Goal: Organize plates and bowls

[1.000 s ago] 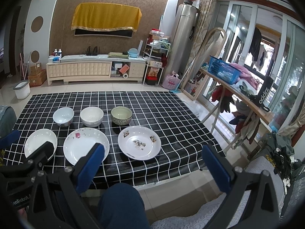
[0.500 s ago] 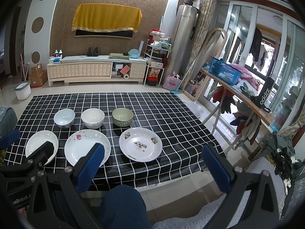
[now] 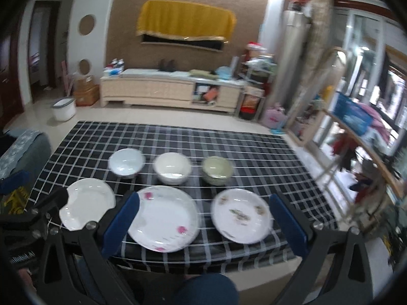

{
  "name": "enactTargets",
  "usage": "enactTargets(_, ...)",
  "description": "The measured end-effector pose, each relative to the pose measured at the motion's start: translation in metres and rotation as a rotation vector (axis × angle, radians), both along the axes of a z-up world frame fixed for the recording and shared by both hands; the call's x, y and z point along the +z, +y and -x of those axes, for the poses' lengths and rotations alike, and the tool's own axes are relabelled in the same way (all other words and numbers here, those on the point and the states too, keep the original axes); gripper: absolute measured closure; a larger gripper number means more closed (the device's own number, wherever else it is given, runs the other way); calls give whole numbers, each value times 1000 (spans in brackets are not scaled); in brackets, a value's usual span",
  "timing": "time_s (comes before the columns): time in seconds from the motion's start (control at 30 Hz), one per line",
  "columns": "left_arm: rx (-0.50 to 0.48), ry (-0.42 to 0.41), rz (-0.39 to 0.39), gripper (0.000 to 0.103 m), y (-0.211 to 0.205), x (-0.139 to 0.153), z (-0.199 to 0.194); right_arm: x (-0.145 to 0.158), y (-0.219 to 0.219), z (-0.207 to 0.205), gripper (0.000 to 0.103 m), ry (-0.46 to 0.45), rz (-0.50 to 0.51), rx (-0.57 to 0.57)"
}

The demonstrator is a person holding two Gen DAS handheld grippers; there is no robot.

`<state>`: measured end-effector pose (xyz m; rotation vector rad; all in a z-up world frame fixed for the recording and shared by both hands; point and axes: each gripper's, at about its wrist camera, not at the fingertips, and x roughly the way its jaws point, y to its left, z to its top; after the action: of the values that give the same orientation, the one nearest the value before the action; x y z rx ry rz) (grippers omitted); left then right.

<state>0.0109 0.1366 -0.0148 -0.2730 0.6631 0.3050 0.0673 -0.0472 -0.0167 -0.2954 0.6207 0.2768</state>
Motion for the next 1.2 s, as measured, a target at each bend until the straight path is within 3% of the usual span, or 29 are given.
enactTargets(0.27, 173, 117, 54, 0, 80, -49, 7, -40, 73, -27, 1, 98, 14, 172)
enactTargets(0.4, 205, 180, 95, 6, 106, -81, 3, -68, 106, -38, 11, 168, 47, 242)
enactTargets(0.57, 220, 254, 136, 15, 132, -116, -3, -99, 134, -51, 23, 251, 92, 298)
enactTargets(0.83, 240, 354, 181, 16, 166, -165, -18, -149, 166, -79, 33, 374, 126, 333)
enactTargets(0.93, 237, 393, 196, 21, 175, -181, -25, -164, 173, -87, 37, 403, 146, 329)
enactTargets(1.07, 213, 419, 208, 24, 177, -194, -31, -182, 178, -96, 47, 441, 163, 320)
enactTargets(1.2, 209, 437, 220, 28, 176, -202, -35, -194, 182, -99, 49, 466, 182, 324)
